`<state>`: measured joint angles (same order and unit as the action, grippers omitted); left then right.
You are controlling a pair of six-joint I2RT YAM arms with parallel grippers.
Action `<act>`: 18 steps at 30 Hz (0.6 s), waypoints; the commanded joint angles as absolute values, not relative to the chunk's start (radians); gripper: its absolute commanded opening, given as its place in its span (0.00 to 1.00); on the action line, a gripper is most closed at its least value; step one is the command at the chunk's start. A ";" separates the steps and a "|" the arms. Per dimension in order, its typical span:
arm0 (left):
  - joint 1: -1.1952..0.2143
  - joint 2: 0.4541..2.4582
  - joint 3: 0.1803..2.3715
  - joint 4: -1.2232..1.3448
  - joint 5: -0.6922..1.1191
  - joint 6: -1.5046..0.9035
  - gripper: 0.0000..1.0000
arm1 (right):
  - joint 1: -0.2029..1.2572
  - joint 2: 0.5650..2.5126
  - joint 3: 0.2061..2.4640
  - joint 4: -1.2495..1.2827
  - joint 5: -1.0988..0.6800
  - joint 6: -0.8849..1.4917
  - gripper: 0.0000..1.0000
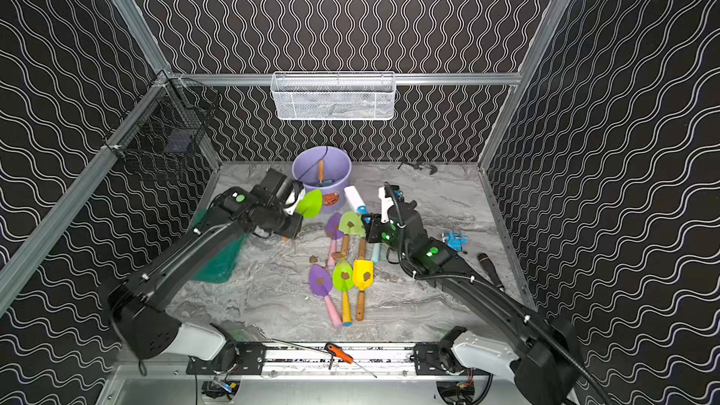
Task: Brush the soil off the hand trowel and place it into the bucket
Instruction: Place the hand trowel in the bucket.
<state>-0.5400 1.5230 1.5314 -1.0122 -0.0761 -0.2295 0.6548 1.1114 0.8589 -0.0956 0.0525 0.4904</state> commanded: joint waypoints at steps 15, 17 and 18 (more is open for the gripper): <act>-0.444 2.086 2.234 -1.104 -0.211 -0.163 0.26 | 0.637 0.921 0.751 -0.150 0.090 0.556 0.00; -0.443 2.098 2.251 -1.101 -0.215 -0.160 0.35 | 0.637 0.910 0.744 -0.152 0.096 0.553 0.00; -0.443 2.105 2.268 -1.105 -0.213 -0.158 0.36 | 0.637 0.907 0.743 -0.152 0.097 0.552 0.00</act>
